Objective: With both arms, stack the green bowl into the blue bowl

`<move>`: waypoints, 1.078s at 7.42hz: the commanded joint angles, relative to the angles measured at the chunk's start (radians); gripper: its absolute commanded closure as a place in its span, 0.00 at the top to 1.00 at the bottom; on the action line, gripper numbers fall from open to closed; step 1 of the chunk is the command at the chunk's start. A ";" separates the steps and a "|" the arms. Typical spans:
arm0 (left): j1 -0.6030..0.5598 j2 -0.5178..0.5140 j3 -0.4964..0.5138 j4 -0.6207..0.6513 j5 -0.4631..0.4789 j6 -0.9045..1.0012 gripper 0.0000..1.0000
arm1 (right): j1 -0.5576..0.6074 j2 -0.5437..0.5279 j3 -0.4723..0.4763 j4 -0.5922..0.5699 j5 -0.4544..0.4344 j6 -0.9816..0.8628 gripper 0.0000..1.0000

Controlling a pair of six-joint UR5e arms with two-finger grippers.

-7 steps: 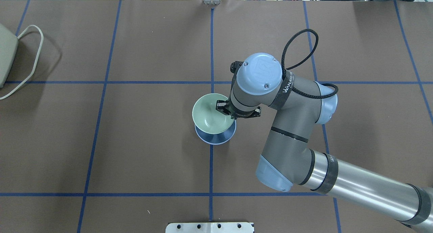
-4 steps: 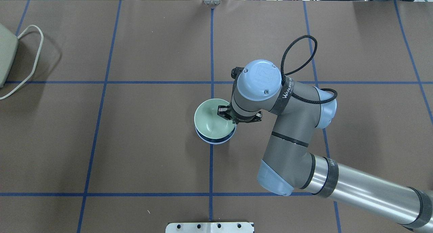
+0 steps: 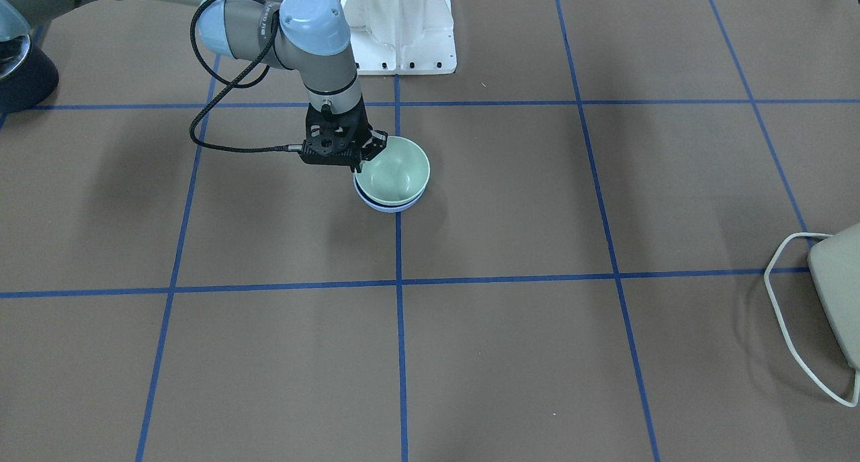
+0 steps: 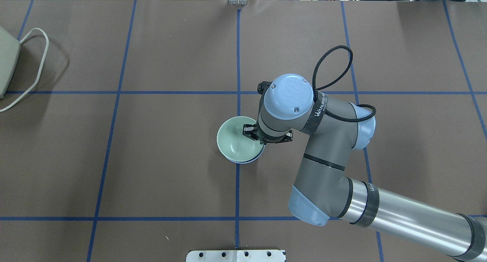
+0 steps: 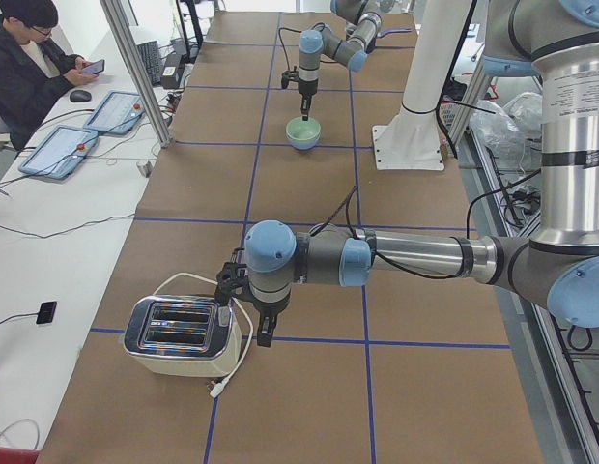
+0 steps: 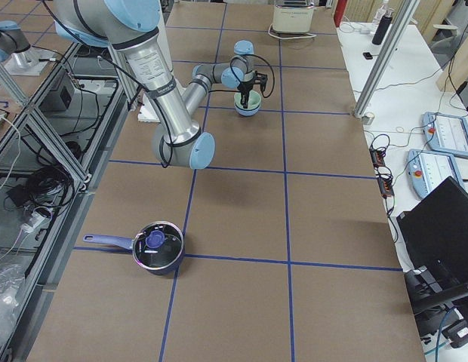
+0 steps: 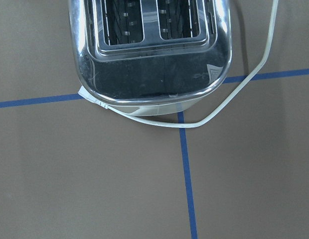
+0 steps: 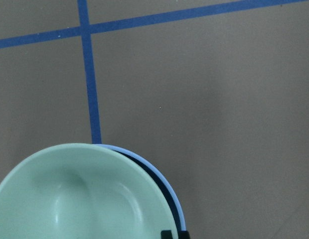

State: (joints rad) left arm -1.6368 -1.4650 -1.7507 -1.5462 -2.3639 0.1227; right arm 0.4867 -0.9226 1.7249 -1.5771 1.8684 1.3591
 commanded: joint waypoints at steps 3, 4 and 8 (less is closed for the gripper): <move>0.000 0.000 -0.001 0.002 0.000 0.000 0.98 | -0.008 -0.007 -0.004 0.000 -0.002 -0.009 0.00; 0.000 0.000 -0.001 0.002 0.000 0.000 0.98 | -0.008 -0.007 -0.007 0.000 -0.002 -0.009 0.00; 0.000 0.000 -0.001 0.000 0.000 0.000 0.99 | -0.008 -0.007 -0.011 0.056 -0.044 0.000 0.00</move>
State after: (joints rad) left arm -1.6368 -1.4650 -1.7518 -1.5457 -2.3639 0.1227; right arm 0.4787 -0.9269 1.7177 -1.5603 1.8424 1.3562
